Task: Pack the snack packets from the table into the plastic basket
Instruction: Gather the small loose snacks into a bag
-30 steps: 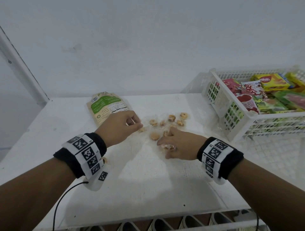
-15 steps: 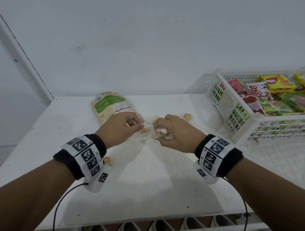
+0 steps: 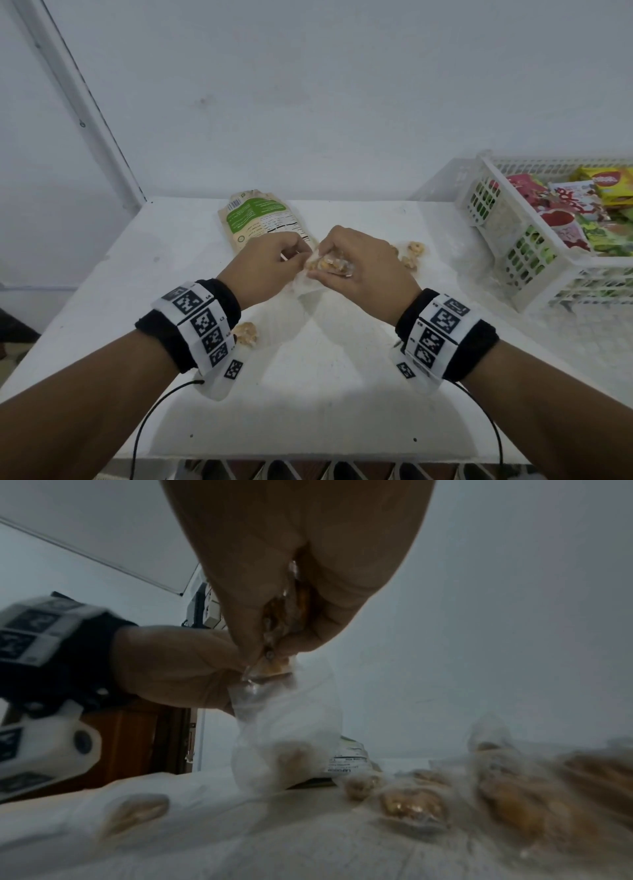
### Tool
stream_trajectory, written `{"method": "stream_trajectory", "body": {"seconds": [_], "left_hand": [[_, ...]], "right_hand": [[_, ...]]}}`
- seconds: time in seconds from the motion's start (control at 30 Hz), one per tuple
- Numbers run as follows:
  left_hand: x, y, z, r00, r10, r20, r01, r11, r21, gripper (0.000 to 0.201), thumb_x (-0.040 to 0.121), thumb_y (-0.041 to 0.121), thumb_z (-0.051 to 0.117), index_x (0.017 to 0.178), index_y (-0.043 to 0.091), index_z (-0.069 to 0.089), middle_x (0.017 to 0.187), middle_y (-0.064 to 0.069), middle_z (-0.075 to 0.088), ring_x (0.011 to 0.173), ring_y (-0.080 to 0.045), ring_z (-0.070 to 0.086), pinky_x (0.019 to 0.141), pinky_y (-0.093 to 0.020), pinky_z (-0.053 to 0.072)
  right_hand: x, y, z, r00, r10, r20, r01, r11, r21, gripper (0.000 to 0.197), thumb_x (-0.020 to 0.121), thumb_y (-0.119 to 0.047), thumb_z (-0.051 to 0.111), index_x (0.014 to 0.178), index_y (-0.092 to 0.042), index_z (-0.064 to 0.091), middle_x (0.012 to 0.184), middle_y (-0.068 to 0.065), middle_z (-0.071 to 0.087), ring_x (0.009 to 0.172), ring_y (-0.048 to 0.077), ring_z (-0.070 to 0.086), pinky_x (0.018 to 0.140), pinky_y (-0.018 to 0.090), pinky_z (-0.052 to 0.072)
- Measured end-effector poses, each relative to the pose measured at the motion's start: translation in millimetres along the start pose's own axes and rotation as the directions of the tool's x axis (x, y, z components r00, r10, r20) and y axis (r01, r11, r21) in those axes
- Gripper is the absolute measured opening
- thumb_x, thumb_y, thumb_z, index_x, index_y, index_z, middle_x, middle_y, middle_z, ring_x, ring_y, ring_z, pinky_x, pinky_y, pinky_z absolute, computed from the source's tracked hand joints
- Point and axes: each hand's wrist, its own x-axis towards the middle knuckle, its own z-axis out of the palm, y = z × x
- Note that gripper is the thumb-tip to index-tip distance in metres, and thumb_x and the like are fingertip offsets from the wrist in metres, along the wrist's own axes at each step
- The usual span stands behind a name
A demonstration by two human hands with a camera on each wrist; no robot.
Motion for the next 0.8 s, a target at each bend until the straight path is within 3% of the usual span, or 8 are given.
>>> {"method": "stream_trajectory", "body": {"seconds": [0.1, 0.2, 0.3, 0.47, 0.6, 0.8], "left_hand": [[-1, 1, -2, 0.999, 0.005, -0.047, -0.007, 0.999, -0.044, 0.015, 0.1, 0.022, 0.061, 0.087, 0.022, 0.069, 0.074, 0.01, 0.068, 0.064, -0.003, 0.061, 0.06, -0.013, 0.043], [-4, 4, -4, 0.999, 0.024, -0.049, -0.027, 0.998, -0.062, 0.014, 0.101, 0.021, 0.061, 0.09, 0.019, 0.069, 0.077, 0.006, 0.069, 0.066, -0.007, 0.063, 0.06, -0.014, 0.045], [-8, 6, -4, 0.998, 0.043, -0.048, -0.046, 0.997, -0.061, 0.014, 0.101, 0.021, 0.061, 0.09, 0.019, 0.07, 0.076, 0.006, 0.069, 0.065, -0.008, 0.062, 0.061, -0.015, 0.045], [-11, 6, -8, 0.991, 0.041, -0.129, -0.05, 0.997, -0.064, 0.013, 0.101, 0.023, 0.061, 0.092, 0.022, 0.069, 0.076, 0.011, 0.066, 0.068, -0.005, 0.061, 0.063, -0.013, 0.045], [-12, 8, -8, 0.988, 0.041, -0.15, -0.049, 0.997, -0.052, 0.012, 0.101, 0.024, 0.061, 0.093, 0.022, 0.07, 0.075, 0.015, 0.066, 0.069, -0.005, 0.062, 0.061, -0.012, 0.044], [-13, 14, -12, 0.999, -0.019, -0.049, 0.011, 0.989, -0.148, 0.013, 0.1, 0.017, 0.062, 0.104, 0.022, 0.073, 0.078, 0.01, 0.068, 0.071, -0.006, 0.062, 0.061, -0.013, 0.044]], "right_hand": [[-2, 9, 8, 1.0, 0.012, 0.018, -0.01, 0.998, -0.059, 0.028, 0.088, -0.037, 0.077, 0.092, -0.019, 0.056, 0.095, -0.004, 0.06, 0.084, 0.016, 0.058, 0.074, 0.036, 0.048], [-4, 12, 14, 1.0, -0.01, -0.025, 0.007, 0.994, -0.113, 0.027, 0.088, -0.038, 0.077, 0.092, -0.017, 0.06, 0.101, -0.005, 0.052, 0.079, 0.019, 0.057, 0.068, 0.041, 0.053], [-4, 10, 14, 0.998, -0.025, -0.06, 0.017, 0.99, -0.138, 0.022, 0.089, -0.041, 0.075, 0.095, -0.021, 0.067, 0.105, -0.009, 0.049, 0.074, 0.016, 0.057, 0.063, 0.039, 0.054], [-7, 7, 12, 0.989, -0.052, 0.135, 0.092, 0.948, -0.305, 0.021, 0.093, -0.044, 0.067, 0.106, -0.028, 0.071, 0.105, -0.008, 0.046, 0.063, 0.015, 0.056, 0.053, 0.036, 0.052], [-10, 5, 10, 0.991, -0.056, 0.12, 0.096, 0.927, -0.363, 0.026, 0.095, -0.04, 0.067, 0.119, -0.03, 0.068, 0.104, -0.008, 0.044, 0.058, 0.011, 0.051, 0.047, 0.031, 0.047], [-10, 8, 5, 0.997, -0.043, 0.064, 0.066, 0.907, -0.416, 0.018, 0.087, -0.023, 0.075, 0.104, -0.027, 0.07, 0.1, -0.003, 0.049, 0.057, 0.018, 0.045, 0.043, 0.036, 0.048]]}}
